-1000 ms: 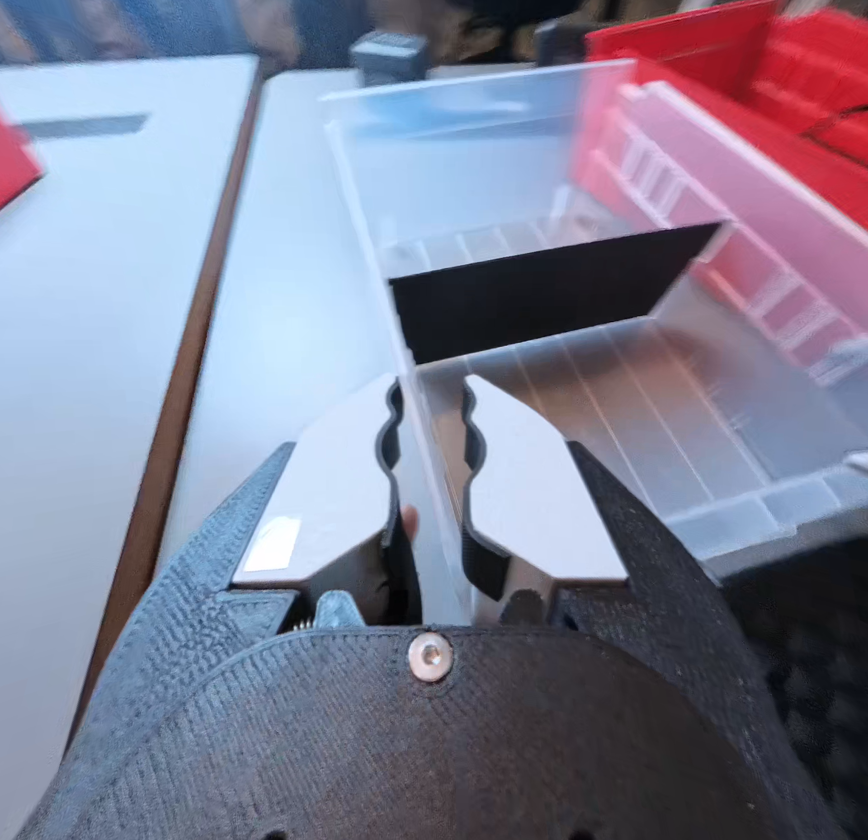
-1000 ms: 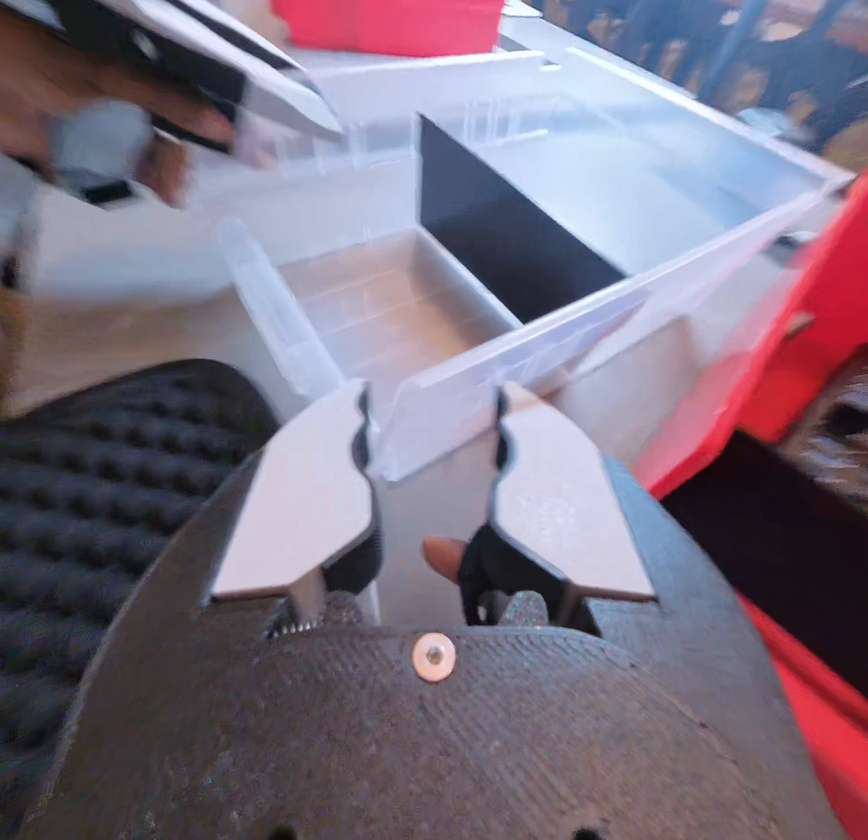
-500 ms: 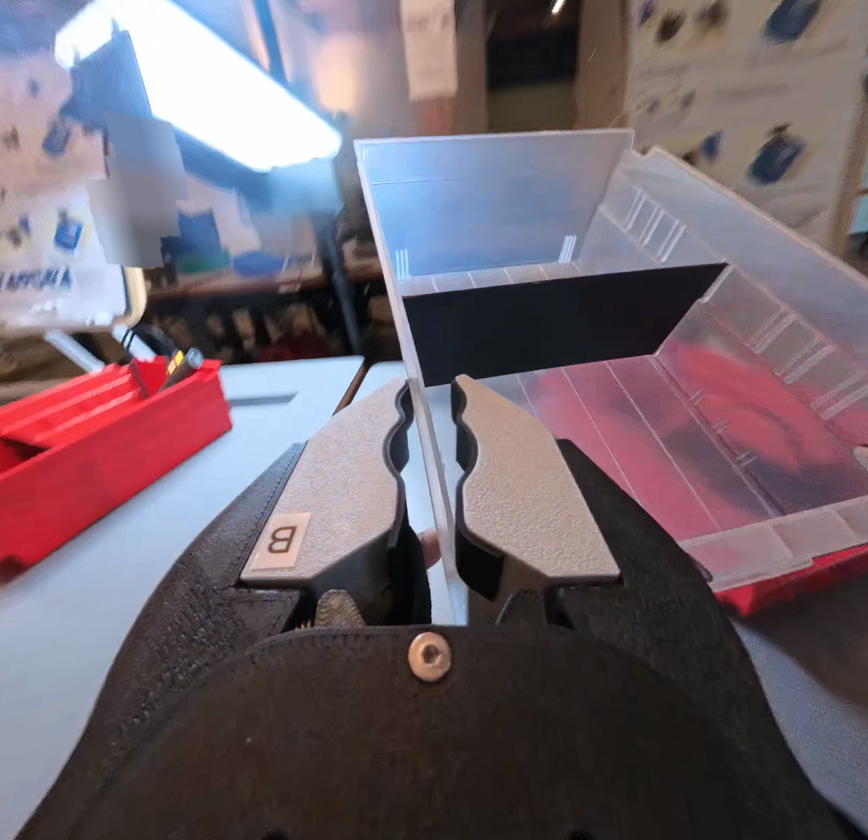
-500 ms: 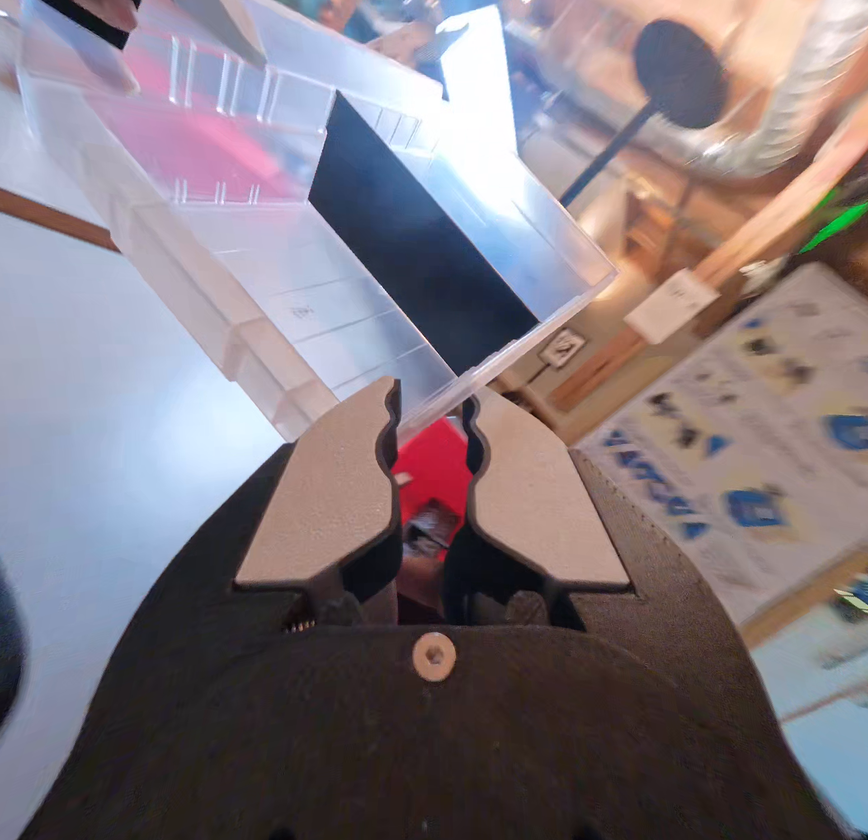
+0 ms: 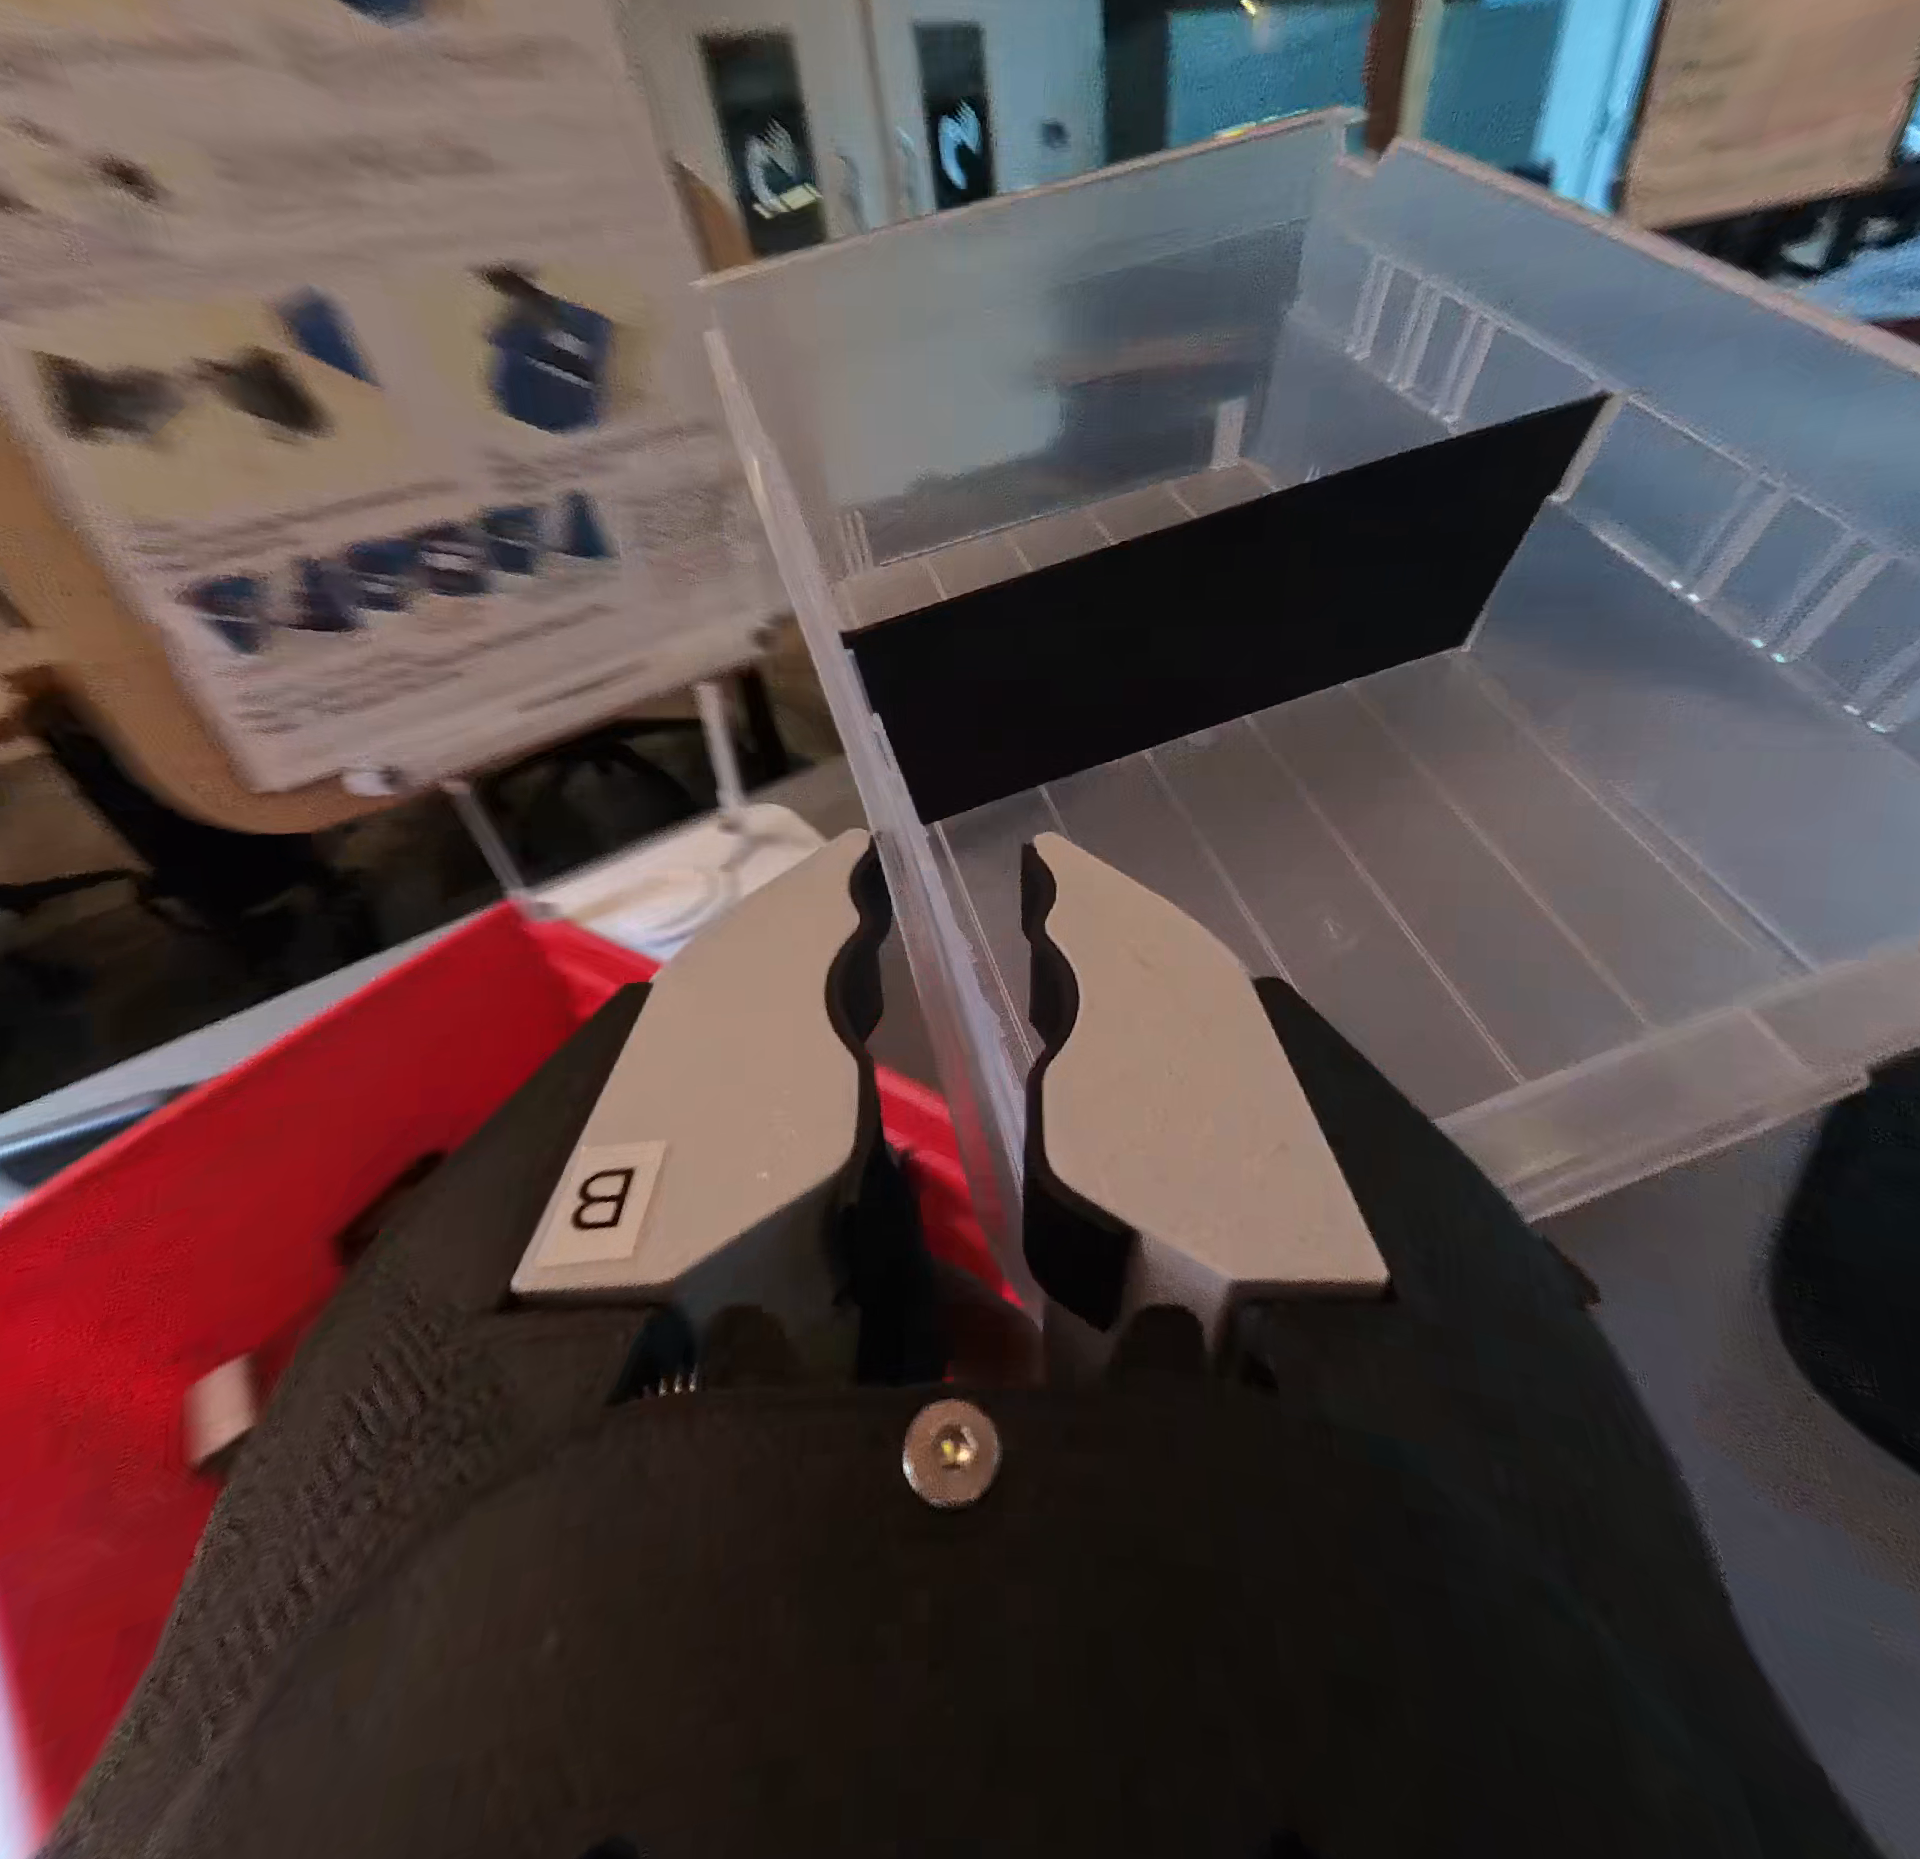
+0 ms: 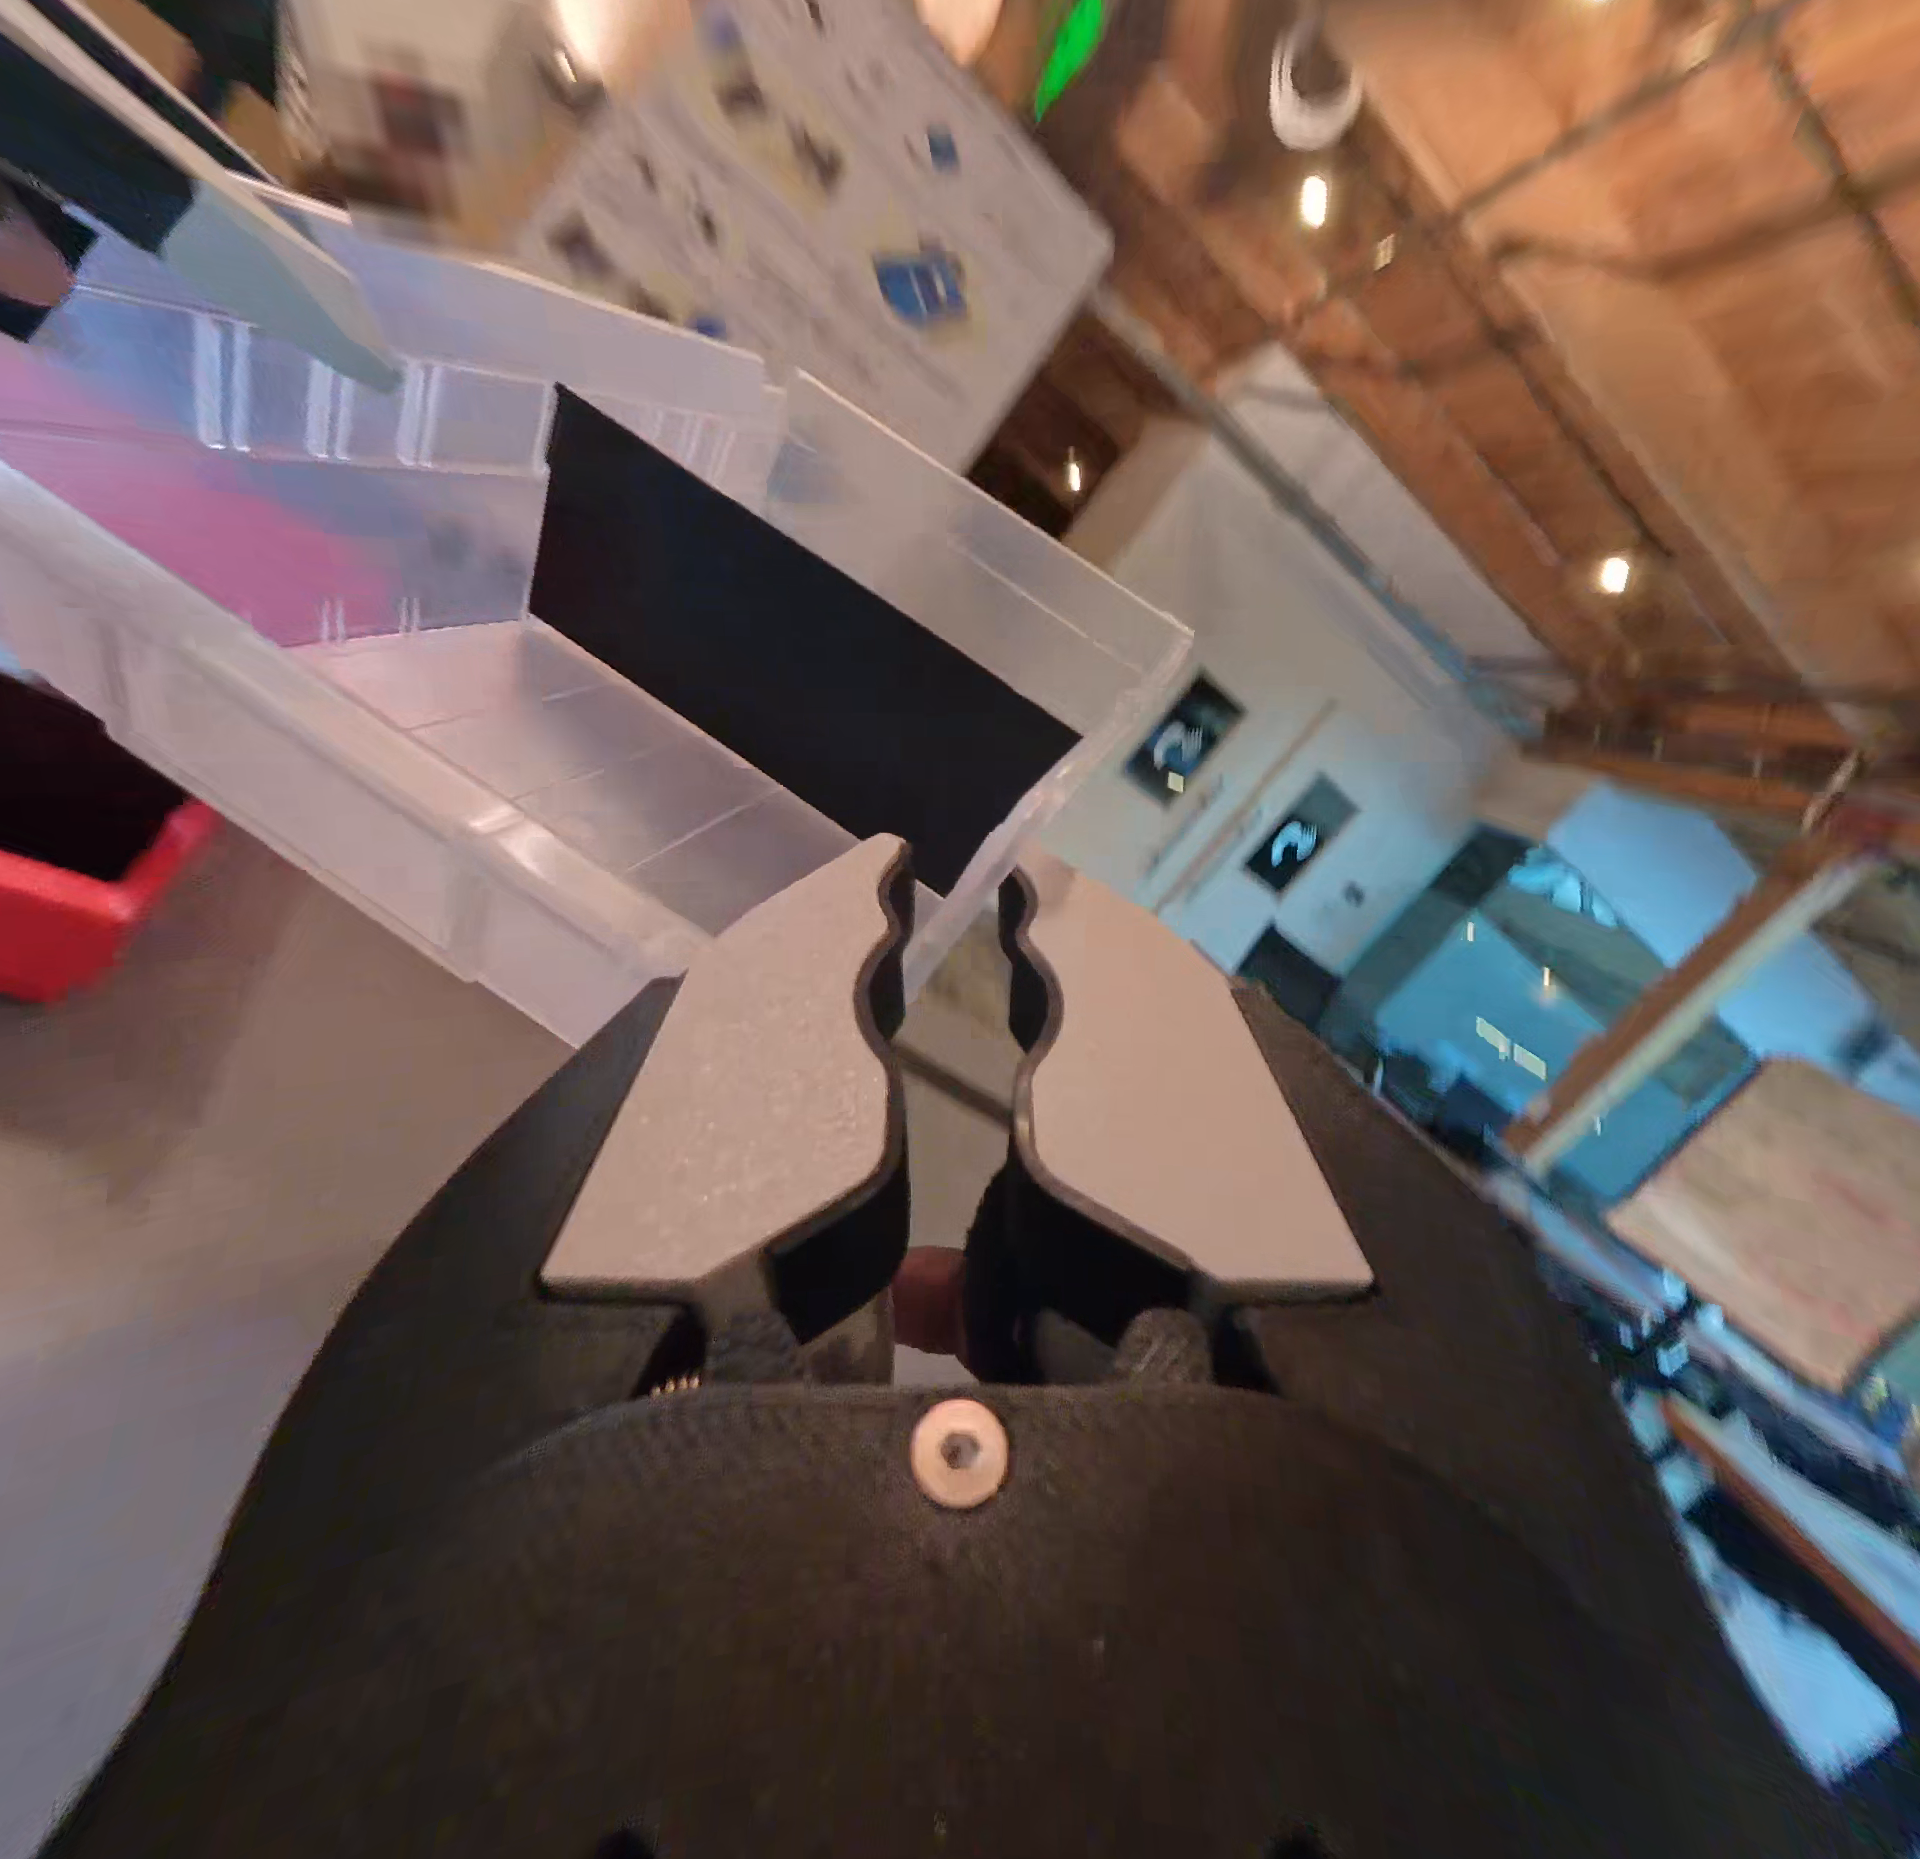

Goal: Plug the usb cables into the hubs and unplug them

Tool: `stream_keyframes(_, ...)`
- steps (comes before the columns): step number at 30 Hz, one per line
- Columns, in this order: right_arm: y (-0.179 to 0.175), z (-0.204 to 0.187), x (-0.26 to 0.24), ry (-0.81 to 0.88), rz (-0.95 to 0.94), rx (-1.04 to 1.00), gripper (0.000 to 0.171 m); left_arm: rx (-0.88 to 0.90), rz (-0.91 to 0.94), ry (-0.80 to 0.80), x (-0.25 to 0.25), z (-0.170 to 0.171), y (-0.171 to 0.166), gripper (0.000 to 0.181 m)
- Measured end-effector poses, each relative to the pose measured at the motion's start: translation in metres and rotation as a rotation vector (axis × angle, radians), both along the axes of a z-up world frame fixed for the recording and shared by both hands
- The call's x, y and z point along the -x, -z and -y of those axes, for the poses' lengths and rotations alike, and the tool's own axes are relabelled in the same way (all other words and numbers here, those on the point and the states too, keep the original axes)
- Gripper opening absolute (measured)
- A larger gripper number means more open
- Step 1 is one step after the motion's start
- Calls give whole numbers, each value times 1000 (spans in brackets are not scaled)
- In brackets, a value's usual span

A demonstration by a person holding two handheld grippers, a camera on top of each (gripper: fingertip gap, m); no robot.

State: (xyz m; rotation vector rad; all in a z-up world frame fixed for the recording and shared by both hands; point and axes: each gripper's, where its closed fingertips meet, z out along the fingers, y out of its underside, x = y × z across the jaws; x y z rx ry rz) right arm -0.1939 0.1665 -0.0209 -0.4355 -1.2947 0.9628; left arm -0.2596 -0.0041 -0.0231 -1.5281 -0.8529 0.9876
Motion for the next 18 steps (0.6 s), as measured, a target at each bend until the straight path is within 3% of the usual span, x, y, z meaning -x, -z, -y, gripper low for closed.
stream_keyframes(3, 34, -50, 21, 81, 119, 48, 14, 78, 103, 37, 27, -52, 44, 24)
stream_keyframes(6, 68, -78, 39, 116, 240, -1, 15, 105, 171, 58, 45, -79, 83, 25)
stream_keyframes(15, 140, -97, 62, 119, 546, 76, 14, 54, 260, 111, 53, -96, 130, 29)
stream_keyframes(18, 147, -103, 64, 144, 592, 106, 14, 105, 220, 155, 50, -101, 136, 49)
